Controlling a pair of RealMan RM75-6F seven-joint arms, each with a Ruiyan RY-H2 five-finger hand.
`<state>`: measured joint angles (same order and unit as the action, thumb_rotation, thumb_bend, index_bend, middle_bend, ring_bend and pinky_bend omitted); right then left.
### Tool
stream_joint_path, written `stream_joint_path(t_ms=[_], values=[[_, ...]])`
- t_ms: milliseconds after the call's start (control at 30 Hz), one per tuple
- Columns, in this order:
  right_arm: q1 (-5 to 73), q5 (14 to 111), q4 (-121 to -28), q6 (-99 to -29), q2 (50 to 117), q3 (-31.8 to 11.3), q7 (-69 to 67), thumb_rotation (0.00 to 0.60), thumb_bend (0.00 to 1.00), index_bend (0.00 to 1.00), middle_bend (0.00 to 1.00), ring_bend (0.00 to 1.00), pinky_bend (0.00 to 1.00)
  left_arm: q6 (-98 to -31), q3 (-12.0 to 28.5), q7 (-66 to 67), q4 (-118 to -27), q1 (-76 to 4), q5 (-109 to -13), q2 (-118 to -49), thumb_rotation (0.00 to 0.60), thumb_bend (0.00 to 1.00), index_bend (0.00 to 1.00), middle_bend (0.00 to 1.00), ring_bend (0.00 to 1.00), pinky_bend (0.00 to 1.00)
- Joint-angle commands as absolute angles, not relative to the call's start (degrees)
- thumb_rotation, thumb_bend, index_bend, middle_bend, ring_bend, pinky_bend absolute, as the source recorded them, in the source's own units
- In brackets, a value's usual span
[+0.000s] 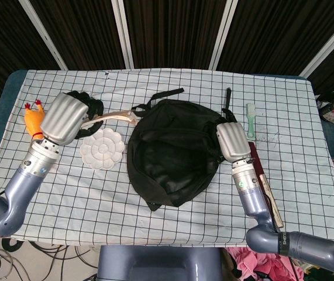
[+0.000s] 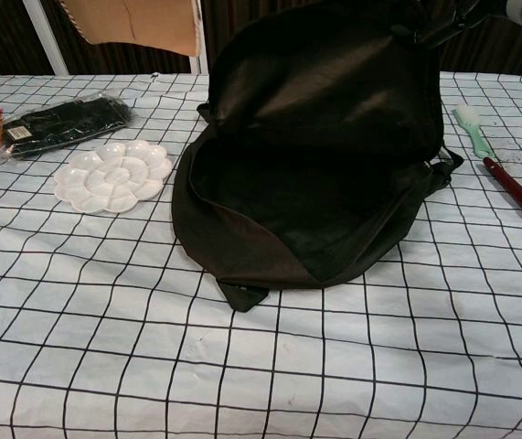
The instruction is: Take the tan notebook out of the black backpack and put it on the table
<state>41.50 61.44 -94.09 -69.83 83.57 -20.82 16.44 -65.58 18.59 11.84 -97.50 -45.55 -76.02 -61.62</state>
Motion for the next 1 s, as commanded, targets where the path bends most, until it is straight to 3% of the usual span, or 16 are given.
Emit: stream_joint_path(t_ms=[33,367,467,500,633,667,767,1000], values=[[41.14,62.01,-94.62,-70.06,83.18,-20.43,16.28,0.600,0.47,0.73,0.59,0.38,0.13,-66.95,17.28,8.63,-88.90,-45.26,-78.76,-64.97,0.600,0.58,0.66,0.69,0.52,0.60],[38.15,68.07,-100.39,-72.44,81.41,-15.22,17.95,0.600,0.47,0.73,0.58,0.38,0.13,-67.44,16.49,0.72,-76.00,-46.39,-80.68,-71.12,0.600,0.58,0.66,0.69,0.51,0.59],[36.98,69.23,-102.75,-72.39,81.40,-12.62,18.78,0.600,0.39,0.70,0.52,0.34,0.12,-67.22,15.77,-0.45,-73.13,-46.91,-81.64,-72.86,0.600,0.58,0.66,0.69,0.51,0.59],[36.60,69.34,-103.81,-72.06,81.20,-11.63,19.31,0.600,0.33,0.64,0.46,0.30,0.11,-67.16,15.46,-0.66,-71.91,-47.15,-82.07,-73.55,0.600,0.58,0.66,0.69,0.51,0.59],[36.26,68.07,-108.25,-67.45,78.33,-7.30,22.60,0.600,0.18,0.19,0.17,0.14,0.09,-66.72,14.91,-1.81,-68.11,-47.90,-82.58,-76.04,0.600,0.58,0.66,0.69,0.51,0.59],[36.39,67.18,-109.39,-66.06,77.05,-6.39,23.96,0.600,0.17,0.15,0.14,0.12,0.09,-66.56,14.85,-2.21,-67.03,-48.12,-82.57,-76.71,0.600,0.58,0.66,0.69,0.51,0.59],[36.55,65.34,-111.23,-64.40,73.81,-5.06,27.46,0.600,0.16,0.09,0.10,0.11,0.09,-65.89,14.75,-3.50,-64.19,-48.68,-82.33,-78.38,0.600,0.58,0.66,0.69,0.51,0.59],[34.76,61.72,-112.66,-63.88,65.18,-2.88,30.29,0.600,0.16,0.07,0.10,0.10,0.09,-64.18,13.70,-5.97,-55.26,-51.00,-83.53,-83.04,0.600,0.58,0.66,0.69,0.51,0.58]])
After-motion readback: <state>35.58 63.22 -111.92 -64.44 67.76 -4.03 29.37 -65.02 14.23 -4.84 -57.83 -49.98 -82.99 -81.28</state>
